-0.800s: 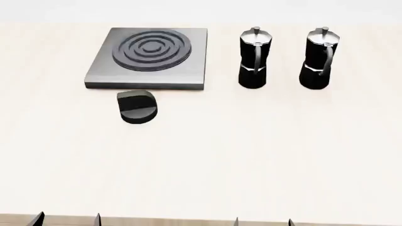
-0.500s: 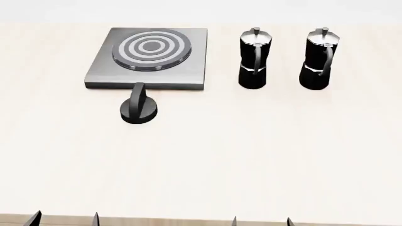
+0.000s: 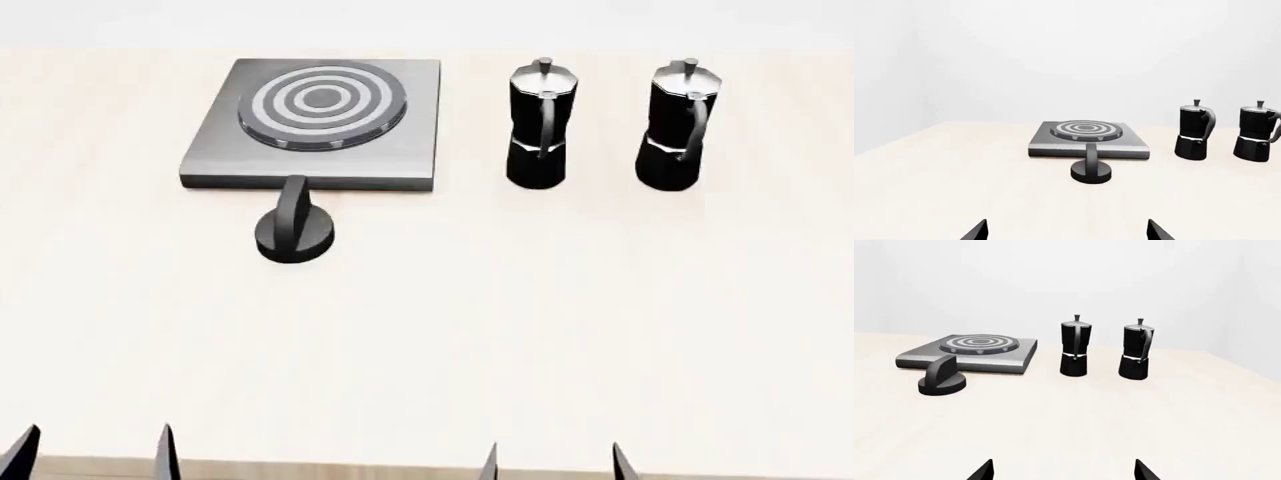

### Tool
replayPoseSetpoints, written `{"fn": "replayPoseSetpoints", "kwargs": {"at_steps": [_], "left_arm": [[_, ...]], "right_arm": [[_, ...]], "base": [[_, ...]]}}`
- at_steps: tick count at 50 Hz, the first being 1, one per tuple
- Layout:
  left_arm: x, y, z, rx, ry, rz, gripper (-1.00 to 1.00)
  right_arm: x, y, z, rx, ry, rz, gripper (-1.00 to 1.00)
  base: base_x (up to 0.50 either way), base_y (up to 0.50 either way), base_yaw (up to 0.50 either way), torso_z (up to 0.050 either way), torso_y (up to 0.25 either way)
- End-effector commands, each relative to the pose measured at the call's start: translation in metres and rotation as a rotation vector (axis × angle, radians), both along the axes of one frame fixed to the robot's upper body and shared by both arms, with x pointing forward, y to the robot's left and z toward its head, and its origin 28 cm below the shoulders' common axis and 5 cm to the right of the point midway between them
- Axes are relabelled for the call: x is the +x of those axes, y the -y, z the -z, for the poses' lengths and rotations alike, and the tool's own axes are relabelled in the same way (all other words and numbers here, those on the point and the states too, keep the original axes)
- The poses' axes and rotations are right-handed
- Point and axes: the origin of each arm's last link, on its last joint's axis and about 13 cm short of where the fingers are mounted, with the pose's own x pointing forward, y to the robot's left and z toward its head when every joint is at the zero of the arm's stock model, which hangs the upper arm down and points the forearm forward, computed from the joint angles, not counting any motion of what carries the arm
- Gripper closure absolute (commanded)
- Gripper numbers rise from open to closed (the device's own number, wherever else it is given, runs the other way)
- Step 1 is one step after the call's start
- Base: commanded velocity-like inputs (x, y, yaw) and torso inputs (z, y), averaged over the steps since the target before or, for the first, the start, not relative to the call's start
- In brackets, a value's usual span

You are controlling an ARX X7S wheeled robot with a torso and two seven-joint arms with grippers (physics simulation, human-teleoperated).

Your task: Turn off the stove.

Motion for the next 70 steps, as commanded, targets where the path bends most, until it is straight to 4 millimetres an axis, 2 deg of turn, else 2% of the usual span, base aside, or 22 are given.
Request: {"fn": "replayPoseSetpoints", "kwargs": {"at_steps": [1,10,32,70], "left_arm": [[-0.011,-0.003,-0.024,-0.012,0.057,0.011,-1.0],[-0.017,-0.004,-0.035,0.013,0.083,0.027,-1.0],[-0.022,-0.008,-0.05,-0.011,0.123,0.015,-1.0],[-0.023,-0.008,-0.051,-0.021,0.139,0.02,-1.0]], "right_arm": [[-0.008,-0.003,-0.022,-0.034,0.058,0.008,-1.0],[-0.017,-0.006,-0.041,-0.049,0.156,0.019,-1.0],[-0.022,-0.006,-0.046,-0.072,0.257,0.035,-1.0],[-0.023,-0.007,-0.046,-0.066,0.256,0.003,-1.0]], "base": [[0.0,0.0,0.0,0.0,0.0],[0.0,0.0,0.0,0.0,0.0],[0.02,0.0,0.0,0.0,0.0],[0.49,0.0,0.0,0.0,0.0]]}}
